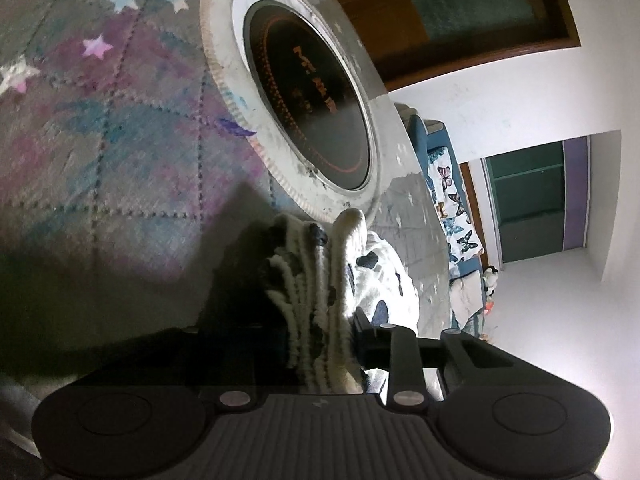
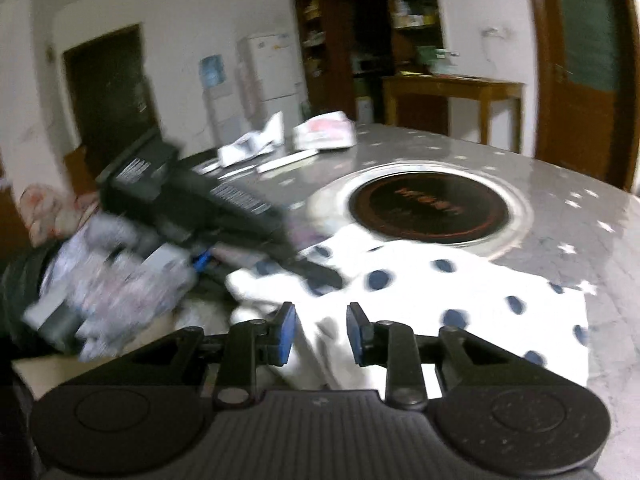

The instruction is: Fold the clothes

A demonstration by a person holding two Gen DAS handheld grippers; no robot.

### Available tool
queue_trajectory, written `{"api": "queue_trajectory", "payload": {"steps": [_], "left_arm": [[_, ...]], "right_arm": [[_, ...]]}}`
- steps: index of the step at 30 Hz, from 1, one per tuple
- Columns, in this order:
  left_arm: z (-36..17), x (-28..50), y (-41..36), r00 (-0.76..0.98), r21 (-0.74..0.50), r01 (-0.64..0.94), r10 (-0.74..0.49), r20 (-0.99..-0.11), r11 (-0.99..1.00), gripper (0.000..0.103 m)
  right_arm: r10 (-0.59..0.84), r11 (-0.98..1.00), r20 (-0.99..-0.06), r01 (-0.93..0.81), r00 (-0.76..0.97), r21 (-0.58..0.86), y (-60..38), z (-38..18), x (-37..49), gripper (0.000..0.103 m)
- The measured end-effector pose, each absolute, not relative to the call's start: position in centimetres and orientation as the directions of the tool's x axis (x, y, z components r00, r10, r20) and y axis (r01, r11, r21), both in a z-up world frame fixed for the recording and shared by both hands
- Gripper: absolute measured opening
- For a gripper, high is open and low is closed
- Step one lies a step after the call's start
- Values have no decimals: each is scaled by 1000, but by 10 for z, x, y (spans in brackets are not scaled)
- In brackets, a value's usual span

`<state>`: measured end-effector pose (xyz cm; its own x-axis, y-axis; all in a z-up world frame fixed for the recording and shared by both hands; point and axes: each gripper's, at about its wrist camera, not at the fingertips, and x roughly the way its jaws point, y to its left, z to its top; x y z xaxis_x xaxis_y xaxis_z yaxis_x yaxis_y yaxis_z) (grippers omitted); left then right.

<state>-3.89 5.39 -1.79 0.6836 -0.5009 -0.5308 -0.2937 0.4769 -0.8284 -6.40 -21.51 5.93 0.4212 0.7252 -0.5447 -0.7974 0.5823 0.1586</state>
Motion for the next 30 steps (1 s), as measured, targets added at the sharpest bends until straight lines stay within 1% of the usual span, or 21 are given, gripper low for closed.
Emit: {"api": "queue_trajectory", "payload": {"steps": [2, 5, 10, 12, 13, 14, 16, 17, 24, 25, 26, 27, 30], "left_arm": [[-17, -39, 53, 684, -825, -290, -498, -533, 485, 32], [-17, -40, 53, 685, -820, -284, -493, -536, 497, 32], [-14, -41, 52, 685, -806, -276, -482, -547, 523, 32], [-12, -41, 52, 684, -798, -272, -475, -553, 538, 32], [-11, -41, 52, 684, -794, -270, -472, -556, 545, 32], [-10, -41, 52, 683, -788, -267, -468, -560, 554, 32], [-7, -41, 50, 683, -774, -260, -457, -571, 578, 32], [-5, -41, 49, 682, -764, -256, -450, -576, 592, 32], [10, -42, 40, 684, -684, -217, -391, -616, 697, 32], [13, -42, 38, 686, -671, -209, -382, -619, 712, 32], [15, -41, 36, 688, -657, -200, -374, -622, 727, 32], [18, -41, 34, 690, -644, -191, -365, -625, 741, 32], [30, -37, 25, 696, -603, -152, -349, -628, 783, 32]], "right_arm": [[695, 635, -549, -755, 465, 164, -222, 58, -47, 28], [667, 693, -560, -684, 491, 227, -235, 50, -16, 28], [523, 804, -617, -581, 588, 128, -252, 33, 15, 28], [461, 843, -628, -531, 627, 89, -261, 26, 21, 28], [448, 854, -629, -512, 635, 91, -267, 25, 22, 28], [439, 864, -629, -494, 642, 98, -274, 24, 23, 29], [430, 877, -631, -464, 646, 124, -285, 22, 22, 35], [426, 882, -631, -451, 648, 133, -291, 22, 20, 36], [462, 881, -607, -416, 647, 227, -306, 17, 9, 36], [466, 880, -603, -411, 648, 239, -308, 16, 7, 33], [471, 879, -598, -407, 649, 250, -309, 15, 6, 28], [475, 877, -594, -402, 649, 262, -311, 15, 4, 20], [488, 872, -580, -389, 652, 297, -315, 12, -1, 11]]}}
